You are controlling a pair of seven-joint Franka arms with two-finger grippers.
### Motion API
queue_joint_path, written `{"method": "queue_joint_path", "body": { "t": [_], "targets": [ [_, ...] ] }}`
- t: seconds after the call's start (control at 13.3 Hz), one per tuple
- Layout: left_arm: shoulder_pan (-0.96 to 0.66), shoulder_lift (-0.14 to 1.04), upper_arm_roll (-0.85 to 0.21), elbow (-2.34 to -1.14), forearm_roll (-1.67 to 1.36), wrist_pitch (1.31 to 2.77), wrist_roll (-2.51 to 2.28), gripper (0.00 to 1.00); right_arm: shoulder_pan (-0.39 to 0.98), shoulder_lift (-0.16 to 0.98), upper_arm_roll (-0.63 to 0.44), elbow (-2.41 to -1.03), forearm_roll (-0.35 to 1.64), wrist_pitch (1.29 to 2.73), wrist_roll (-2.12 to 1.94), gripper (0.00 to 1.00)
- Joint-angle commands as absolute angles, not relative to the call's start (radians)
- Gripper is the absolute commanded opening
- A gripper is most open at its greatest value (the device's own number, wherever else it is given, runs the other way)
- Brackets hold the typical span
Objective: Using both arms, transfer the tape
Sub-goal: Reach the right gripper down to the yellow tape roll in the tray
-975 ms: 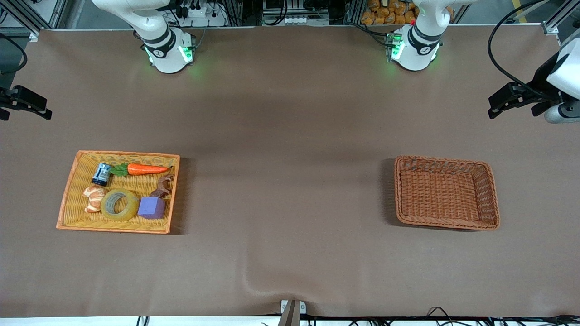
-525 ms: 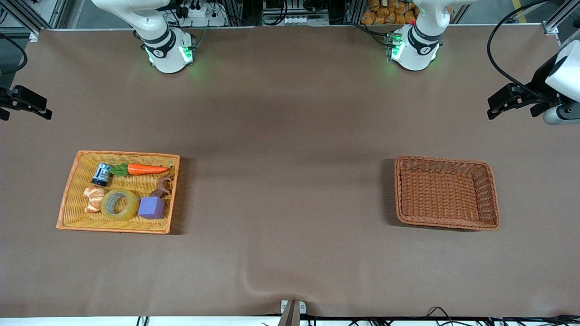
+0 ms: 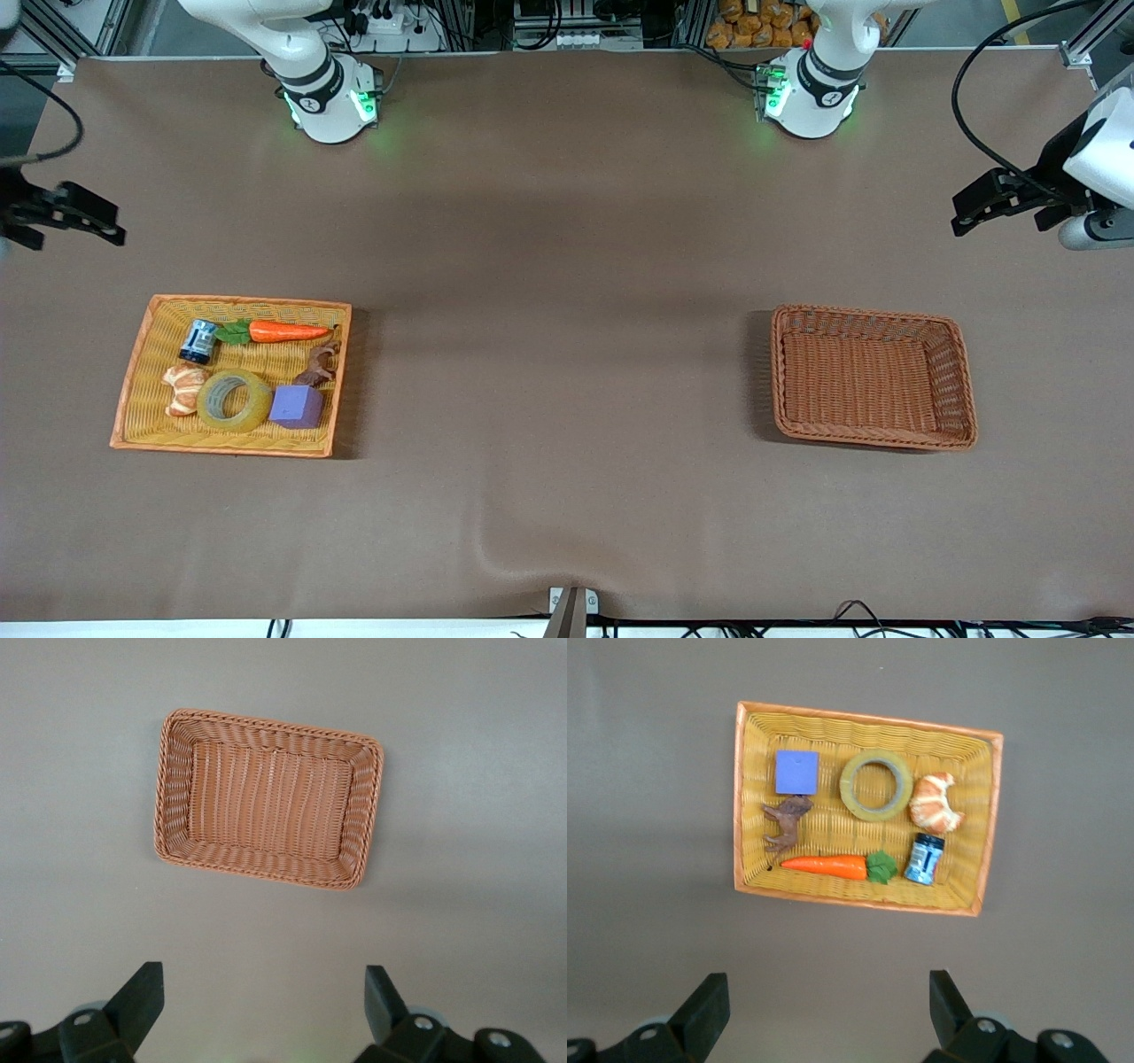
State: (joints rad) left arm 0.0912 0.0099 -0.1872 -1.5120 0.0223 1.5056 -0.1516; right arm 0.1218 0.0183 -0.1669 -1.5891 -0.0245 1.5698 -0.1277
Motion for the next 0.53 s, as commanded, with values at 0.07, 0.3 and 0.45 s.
{"method": "queue_joint_path", "body": {
  "t": [0.07,0.3,0.45],
  "targets": [
    [0.097,0.003,-0.189,-1.516,0.0,1.491,-0.127,1.0,0.153,0.041,-0.17,-1.721,-0.041,1.719,-0.225,1.0],
    [0.095,0.005,-0.189,-1.516,0.002,1.491,-0.127,1.0,0.135,0.15,-0.17,-1.758,-0.022,1.834,-0.386,1.0],
    [0.092,0.006,-0.189,-1.517,0.002,1.491,-0.129,1.0,0.097,0.248,-0.17,-1.764,0.032,1.914,-0.493,1.0]
  ]
}}
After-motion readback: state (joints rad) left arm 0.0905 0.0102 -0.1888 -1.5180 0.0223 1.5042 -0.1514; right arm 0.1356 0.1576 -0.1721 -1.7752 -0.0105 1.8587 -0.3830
